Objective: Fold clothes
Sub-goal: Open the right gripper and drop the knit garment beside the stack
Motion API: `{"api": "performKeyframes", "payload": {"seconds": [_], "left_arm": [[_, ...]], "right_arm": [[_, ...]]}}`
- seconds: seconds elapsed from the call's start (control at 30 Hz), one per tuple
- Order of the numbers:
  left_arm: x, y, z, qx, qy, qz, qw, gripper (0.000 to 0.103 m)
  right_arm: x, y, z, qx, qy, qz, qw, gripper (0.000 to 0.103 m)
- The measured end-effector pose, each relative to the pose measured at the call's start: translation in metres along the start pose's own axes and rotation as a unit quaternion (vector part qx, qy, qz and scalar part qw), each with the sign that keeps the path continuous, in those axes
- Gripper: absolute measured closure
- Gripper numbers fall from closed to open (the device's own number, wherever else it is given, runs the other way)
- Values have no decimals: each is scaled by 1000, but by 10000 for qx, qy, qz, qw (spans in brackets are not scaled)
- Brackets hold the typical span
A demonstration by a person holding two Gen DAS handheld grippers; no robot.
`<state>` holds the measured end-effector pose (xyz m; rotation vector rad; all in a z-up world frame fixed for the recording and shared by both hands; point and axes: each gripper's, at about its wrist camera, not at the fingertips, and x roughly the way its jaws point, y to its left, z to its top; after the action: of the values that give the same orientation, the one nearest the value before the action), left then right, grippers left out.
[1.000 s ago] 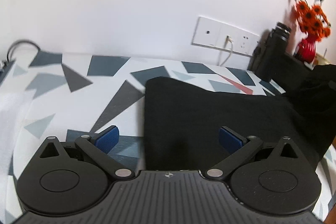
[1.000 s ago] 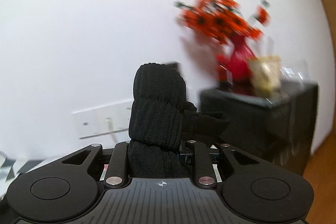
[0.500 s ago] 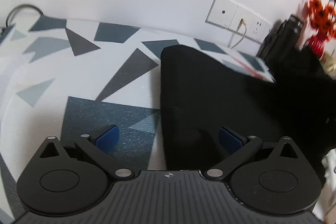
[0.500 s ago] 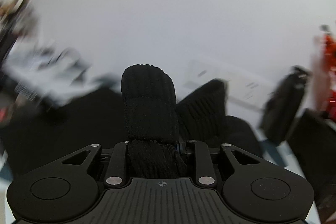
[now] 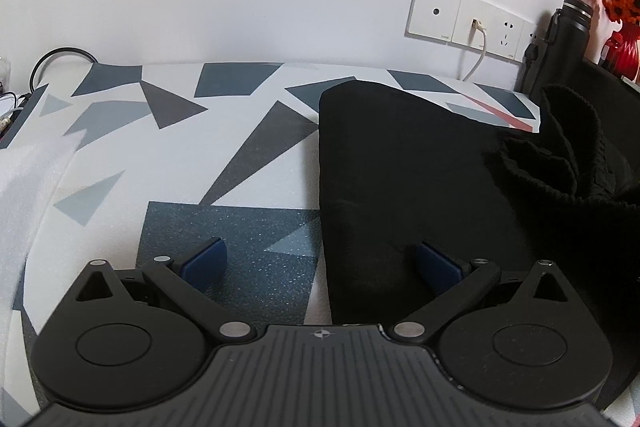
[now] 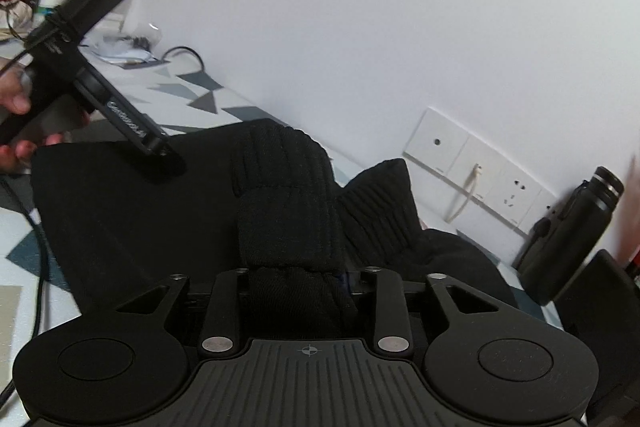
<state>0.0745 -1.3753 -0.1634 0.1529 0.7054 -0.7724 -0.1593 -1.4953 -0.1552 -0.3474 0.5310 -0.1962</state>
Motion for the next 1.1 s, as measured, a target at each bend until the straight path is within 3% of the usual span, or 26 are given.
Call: {"api": "performKeyframes", "payload": {"seconds": [0.13,0.23,0.3,0.47,0.57,0.7,0.77,0.87,0.93,1.1], "left_arm": [[0,0,0,3,-18,-3,10000,0],[0,0,-1,1,-38,-4,10000,0],[0,0,-1,6,-50,-2,10000,0],[0,-1,-2,38,-68,15,10000,0],[1,-1,-2,35,-73,18,10000,0],[1,-2,-3,47,-80,18,10000,0],[1,-2,-3,63,-84,11,9999,0],[2,-3,-3,92,-88,-3,9999,0],[2,-4,-4,92,-97,-13,9999,0],[1,-5,-5,94,-108,14,9999,0]], "right_arm": [[5,5,-5,-193,32,-6,9998,65],[1,1,-4,90,-63,115,9999,59],[-5,-2,-3,306,-177,246,9991,46],[-36,-9,-2,598,-577,90,9965,30],[-65,-26,-2,1054,-1071,-73,9886,12],[-91,-62,-10,2036,-1432,-375,9678,9],[-92,-84,-20,2547,-1367,-546,9557,9],[-75,-107,-37,3040,-739,-930,9452,9],[-59,-114,-48,3171,-274,-813,9445,9],[-12,-103,-60,2423,587,-328,9679,10]]}}
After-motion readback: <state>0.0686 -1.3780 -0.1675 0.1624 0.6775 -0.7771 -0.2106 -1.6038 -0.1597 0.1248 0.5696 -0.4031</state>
